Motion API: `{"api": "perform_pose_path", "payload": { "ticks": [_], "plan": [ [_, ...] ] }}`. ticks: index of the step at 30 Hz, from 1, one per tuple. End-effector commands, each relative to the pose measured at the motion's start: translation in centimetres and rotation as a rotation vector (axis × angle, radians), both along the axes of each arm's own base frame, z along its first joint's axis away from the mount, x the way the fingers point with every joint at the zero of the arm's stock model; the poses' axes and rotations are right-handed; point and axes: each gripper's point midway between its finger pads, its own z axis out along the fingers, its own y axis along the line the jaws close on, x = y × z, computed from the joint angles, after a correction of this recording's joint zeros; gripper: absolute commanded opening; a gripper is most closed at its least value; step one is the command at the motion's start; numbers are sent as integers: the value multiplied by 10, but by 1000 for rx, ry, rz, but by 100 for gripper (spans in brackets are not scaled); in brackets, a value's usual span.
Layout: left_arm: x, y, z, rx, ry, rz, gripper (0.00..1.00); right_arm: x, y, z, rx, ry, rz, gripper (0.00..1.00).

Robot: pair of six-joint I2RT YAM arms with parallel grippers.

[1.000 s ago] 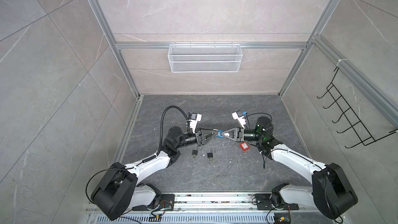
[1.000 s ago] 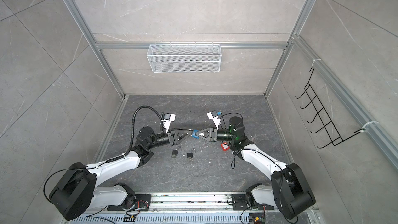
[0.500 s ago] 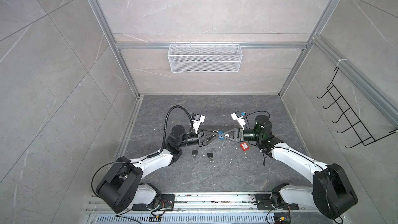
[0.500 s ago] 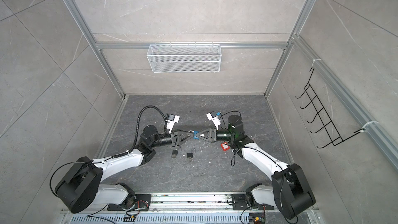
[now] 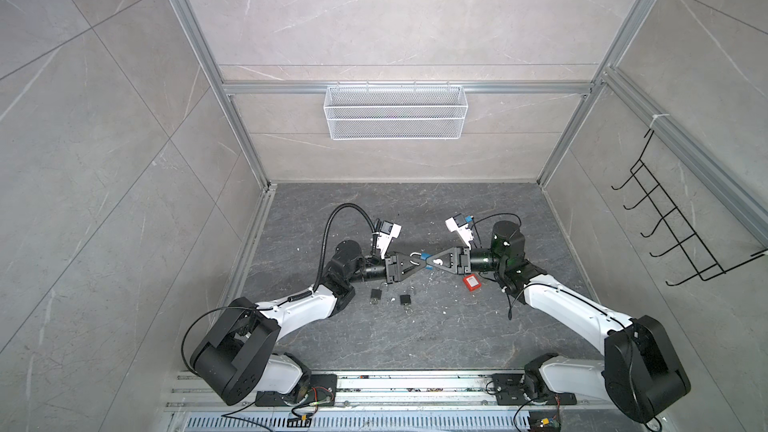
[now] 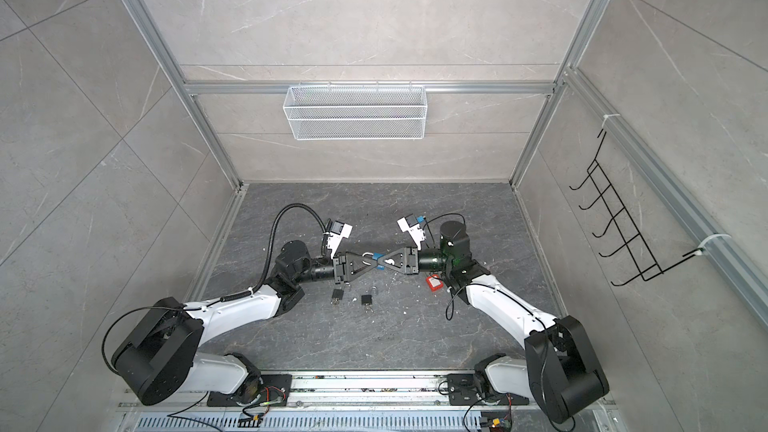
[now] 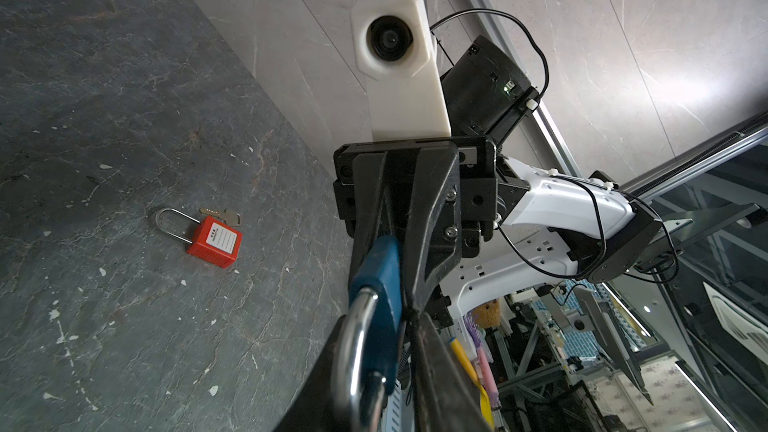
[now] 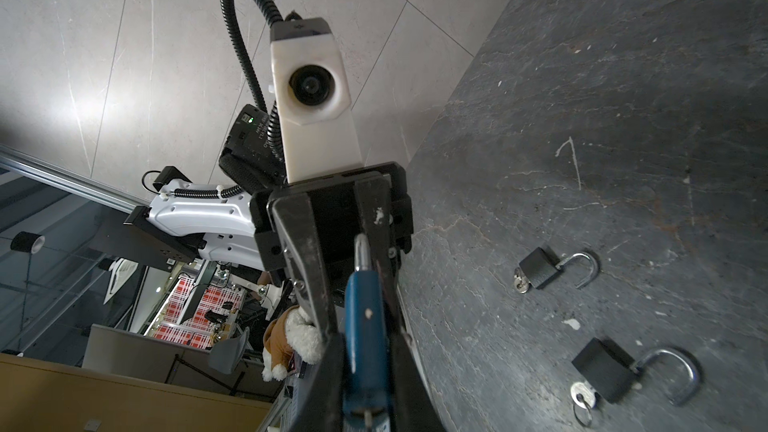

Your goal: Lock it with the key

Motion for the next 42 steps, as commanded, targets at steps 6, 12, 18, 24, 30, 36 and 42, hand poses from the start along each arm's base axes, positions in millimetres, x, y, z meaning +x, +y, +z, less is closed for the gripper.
{"api": "perform_pose_path", "payload": {
  "ticks": [6,12,18,24,30,36,42],
  "plan": [
    [-19,-7,45,-110,-147,-100,0,10,-1,0,-19,-21,-51,5],
    [-13,-4,44,-119,-142,-51,0,7,-2,4,-15,-38,-57,20],
    [-6,1,43,-127,-131,-10,0,6,-4,6,-13,-42,-67,24],
    [-3,2,43,-129,-124,0,0,5,-5,7,-6,-44,-72,26],
    [1,1,40,-125,-112,10,0,4,-6,13,11,-59,-80,26],
    [5,0,37,-127,-92,14,0,3,-6,14,19,-61,-75,22],
    [10,-2,33,-119,-74,28,0,3,-6,16,39,-59,-74,0]
  ]
}}
